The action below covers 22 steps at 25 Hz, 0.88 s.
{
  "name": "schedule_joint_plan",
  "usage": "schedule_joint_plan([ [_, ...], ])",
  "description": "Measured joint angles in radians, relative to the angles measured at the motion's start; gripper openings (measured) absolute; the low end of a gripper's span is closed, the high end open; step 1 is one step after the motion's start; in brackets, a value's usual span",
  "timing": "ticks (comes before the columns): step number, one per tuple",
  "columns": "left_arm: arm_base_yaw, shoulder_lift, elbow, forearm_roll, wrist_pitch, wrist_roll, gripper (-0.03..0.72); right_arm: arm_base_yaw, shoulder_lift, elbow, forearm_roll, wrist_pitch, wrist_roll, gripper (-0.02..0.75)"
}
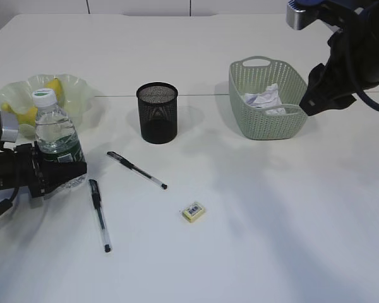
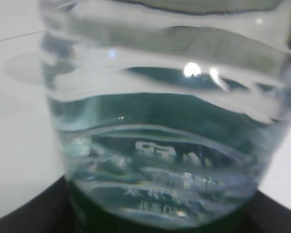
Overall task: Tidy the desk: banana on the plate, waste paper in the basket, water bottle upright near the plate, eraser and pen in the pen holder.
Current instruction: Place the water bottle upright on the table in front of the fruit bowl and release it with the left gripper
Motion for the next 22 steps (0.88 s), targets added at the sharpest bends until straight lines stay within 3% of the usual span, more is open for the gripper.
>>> schedule_joint_plan([
  [9, 0.002, 0.019, 0.002, -0.004, -0.011, -0.022, 0.603, 0.0, 0.023, 0.0, 0.0, 0.0, 0.0, 0.333],
  [22, 0.004, -0.077, 0.01, -0.006, -0.076, -0.05, 0.623, 0.0, 0.023, 0.0, 0.0, 0.0, 0.0, 0.333],
])
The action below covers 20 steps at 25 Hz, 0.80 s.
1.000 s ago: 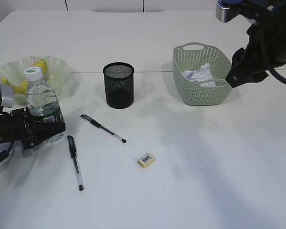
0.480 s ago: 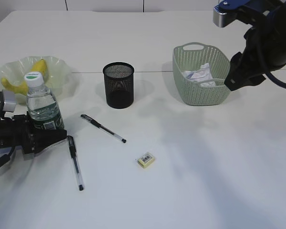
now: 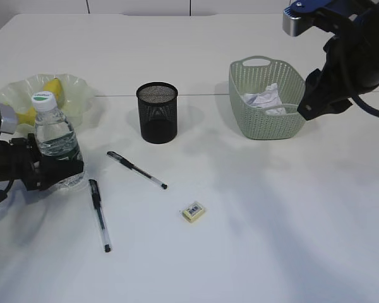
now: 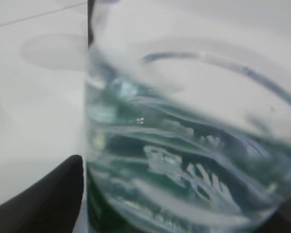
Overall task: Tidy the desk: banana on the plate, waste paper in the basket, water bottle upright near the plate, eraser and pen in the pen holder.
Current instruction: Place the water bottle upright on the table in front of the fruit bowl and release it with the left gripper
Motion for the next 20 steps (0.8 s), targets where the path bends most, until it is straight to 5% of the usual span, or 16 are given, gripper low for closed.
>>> schedule_joint_plan([
  [20, 0.002, -0.152, 0.004, 0.049, 0.0, -0.096, 0.624, 0.0, 0.002, 0.0, 0.0, -0.004, 0.0, 0.333],
])
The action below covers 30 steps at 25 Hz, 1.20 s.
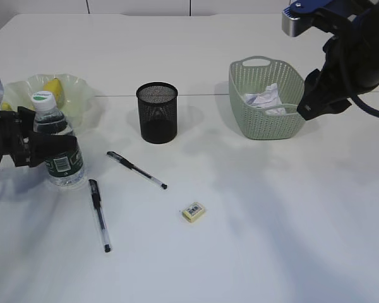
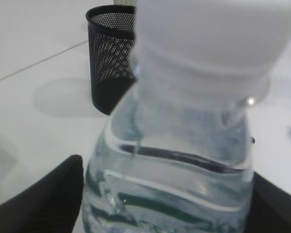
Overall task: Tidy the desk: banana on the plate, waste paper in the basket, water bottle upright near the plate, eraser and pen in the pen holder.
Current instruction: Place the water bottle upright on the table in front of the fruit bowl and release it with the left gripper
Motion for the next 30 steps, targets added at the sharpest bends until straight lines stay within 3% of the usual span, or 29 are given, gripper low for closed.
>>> schedule_joint_plan([
  [25, 0.0, -0.254, 0.006, -0.059, 0.004, -0.022, 0.627, 0.0, 0.0, 0.0, 0.007, 0.0, 0.0, 0.333],
  [30, 0.0, -0.32, 0.006, -0.061, 0.004, -0.144, 0.614, 0.0, 0.0, 0.0, 0.03, 0.0, 0.002, 0.333],
])
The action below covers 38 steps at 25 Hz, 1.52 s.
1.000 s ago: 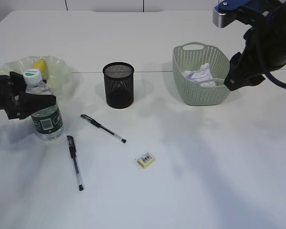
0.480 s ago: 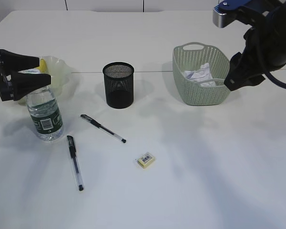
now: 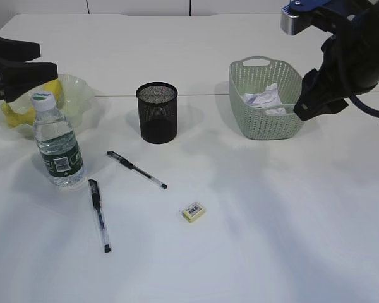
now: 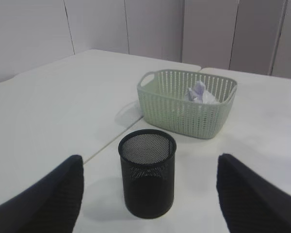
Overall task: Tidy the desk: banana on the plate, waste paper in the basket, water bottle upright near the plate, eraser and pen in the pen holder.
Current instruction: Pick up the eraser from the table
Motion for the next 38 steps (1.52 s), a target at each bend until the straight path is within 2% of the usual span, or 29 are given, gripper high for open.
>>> schedule_joint_plan([
  [4, 0.0, -0.083, 0.001, 0.042, -0.008, -0.154, 0.585, 0.0, 0.0, 0.0, 0.013, 0.0, 0.0, 0.333],
  [8, -0.029, -0.205, 0.001, 0.198, -0.13, -0.33, 0.573, 0.0, 0.0, 0.0, 0.025, 0.002, 0.0, 0.333],
  [10, -0.064, -0.258, 0.001, 0.324, -0.209, -0.441, 0.571, 0.0, 0.0, 0.0, 0.03, 0.014, 0.0, 0.333],
  [13, -0.132, -0.316, 0.001, 0.55, -0.293, -0.674, 0.571, 0.0, 0.0, 0.0, 0.03, 0.053, 0.0, 0.333],
  [15, -0.178, -0.335, 0.002, 0.708, -0.326, -0.905, 0.571, 0.0, 0.0, 0.0, 0.032, 0.072, 0.012, 0.333],
  [19, -0.24, -0.351, 0.006, 1.013, -0.329, -1.283, 0.551, 0.0, 0.0, 0.0, 0.037, 0.094, 0.087, 0.333],
  [22, -0.264, -0.369, 0.006, 1.165, -0.304, -1.473, 0.534, 0.0, 0.0, 0.0, 0.048, 0.108, 0.122, 0.333],
  [26, -0.272, -0.393, 0.006, 1.275, -0.198, -1.626, 0.529, 0.0, 0.0, 0.0, 0.096, 0.118, 0.149, 0.333],
  [30, -0.272, -0.42, 0.006, 1.356, -0.089, -1.715, 0.527, 0.0, 0.0, 0.0, 0.185, 0.125, 0.153, 0.333],
  [33, -0.272, -0.44, 0.006, 1.406, -0.072, -1.782, 0.519, 0.0, 0.0, 0.0, 0.253, 0.125, 0.155, 0.333],
  [38, -0.272, -0.448, 0.006, 1.472, -0.1, -1.906, 0.503, 0.0, 0.0, 0.0, 0.278, 0.125, 0.155, 0.333],
])
